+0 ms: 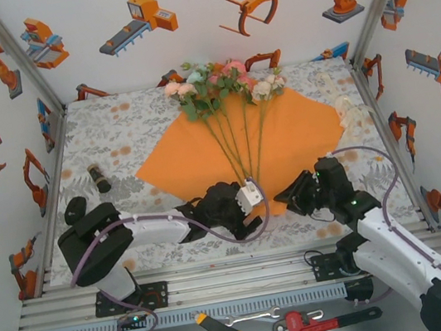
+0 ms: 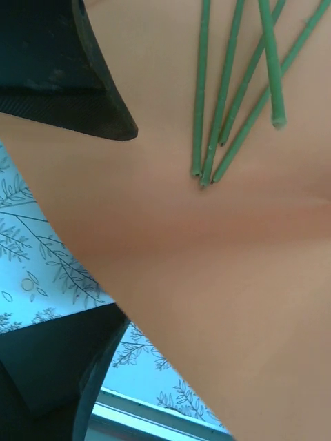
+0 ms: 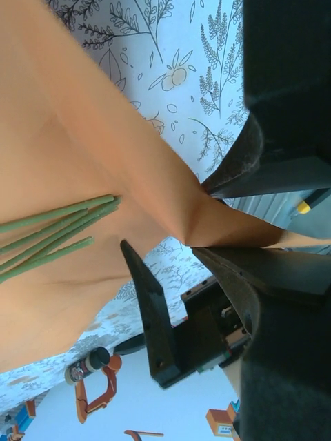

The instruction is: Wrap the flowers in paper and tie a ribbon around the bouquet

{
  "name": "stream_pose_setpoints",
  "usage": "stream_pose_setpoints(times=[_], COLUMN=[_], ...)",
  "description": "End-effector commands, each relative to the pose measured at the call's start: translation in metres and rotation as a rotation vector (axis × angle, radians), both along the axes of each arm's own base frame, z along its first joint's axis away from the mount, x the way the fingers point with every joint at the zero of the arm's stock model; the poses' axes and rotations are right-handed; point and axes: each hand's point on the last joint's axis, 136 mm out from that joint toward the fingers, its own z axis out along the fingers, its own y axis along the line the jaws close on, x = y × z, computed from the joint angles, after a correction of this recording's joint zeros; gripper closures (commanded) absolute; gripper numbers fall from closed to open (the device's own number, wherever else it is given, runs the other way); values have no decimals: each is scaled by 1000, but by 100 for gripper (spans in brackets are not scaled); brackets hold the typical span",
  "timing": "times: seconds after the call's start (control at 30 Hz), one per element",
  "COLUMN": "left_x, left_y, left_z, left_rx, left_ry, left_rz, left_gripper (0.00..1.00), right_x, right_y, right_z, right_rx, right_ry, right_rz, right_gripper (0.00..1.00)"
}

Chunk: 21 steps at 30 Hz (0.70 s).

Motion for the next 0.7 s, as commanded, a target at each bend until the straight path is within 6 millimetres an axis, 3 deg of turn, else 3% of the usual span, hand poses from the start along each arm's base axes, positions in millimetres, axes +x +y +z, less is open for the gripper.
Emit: stream_pose_setpoints(times=[0.0, 0.07, 0.1, 0.2, 0.37, 0.57, 0.67], left_x=[21, 27, 29, 35, 40, 40, 40], left_y=[-13, -7, -3, 13, 37, 53, 55], left_z=[27, 27, 27, 25, 28, 26, 28], left_rx=[-82, -61, -48, -31, -54, -33, -41], left_ry=[-92, -100, -97, -48, 39, 77, 87], left_rz=[63, 99, 110, 152, 211, 228, 233], left_gripper=[53, 88, 99, 100, 100, 100, 100], right_x=[15, 18, 19, 22, 13, 7, 3], right_y=[3, 1, -1, -11, 13, 16, 31], right_z=[32, 40, 45, 60, 91, 93, 90], right_rx=[-40, -103, -159, -353, -356, -413, -381], right_ry=[-115, -161, -203, -344, -627, -922, -999], right_rz=[39, 82, 122, 238, 453, 489, 582], right_gripper=[58, 48, 41, 19, 13, 4, 4])
